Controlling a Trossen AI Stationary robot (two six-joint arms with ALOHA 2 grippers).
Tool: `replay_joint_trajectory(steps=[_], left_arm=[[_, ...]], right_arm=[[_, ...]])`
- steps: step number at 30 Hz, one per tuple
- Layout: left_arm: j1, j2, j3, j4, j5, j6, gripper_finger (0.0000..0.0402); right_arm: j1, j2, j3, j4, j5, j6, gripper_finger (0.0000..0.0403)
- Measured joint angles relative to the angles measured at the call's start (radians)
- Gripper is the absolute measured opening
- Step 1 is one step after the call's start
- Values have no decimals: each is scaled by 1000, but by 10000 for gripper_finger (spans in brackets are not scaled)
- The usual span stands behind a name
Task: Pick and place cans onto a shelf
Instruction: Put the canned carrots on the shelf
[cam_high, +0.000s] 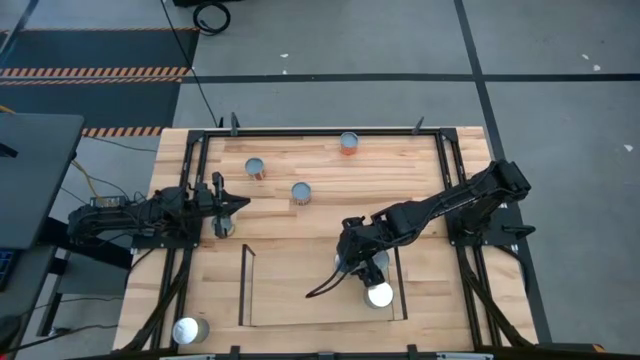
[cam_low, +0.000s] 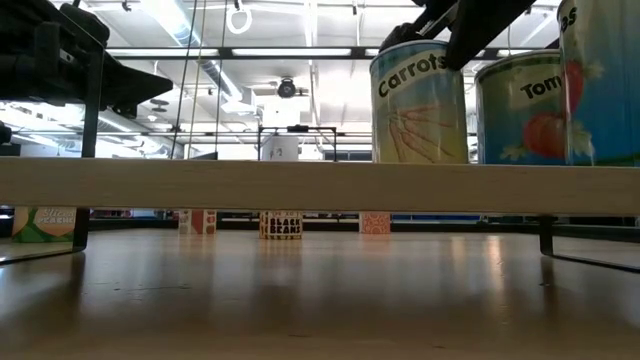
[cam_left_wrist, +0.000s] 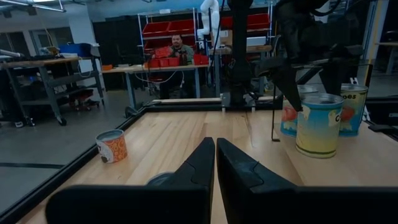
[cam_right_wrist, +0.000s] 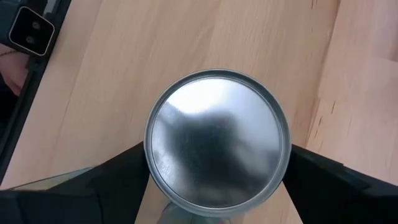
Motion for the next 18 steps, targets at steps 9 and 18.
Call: replay_joint_trajectory(steps=[9,18], left_arm=[[0,0,0,0,0,0,25],[0,0,0,0,0,0,25]], right_arm=[[-1,0,2,-12,2,4,308],[-1,-1,3,-43,25,9,322]])
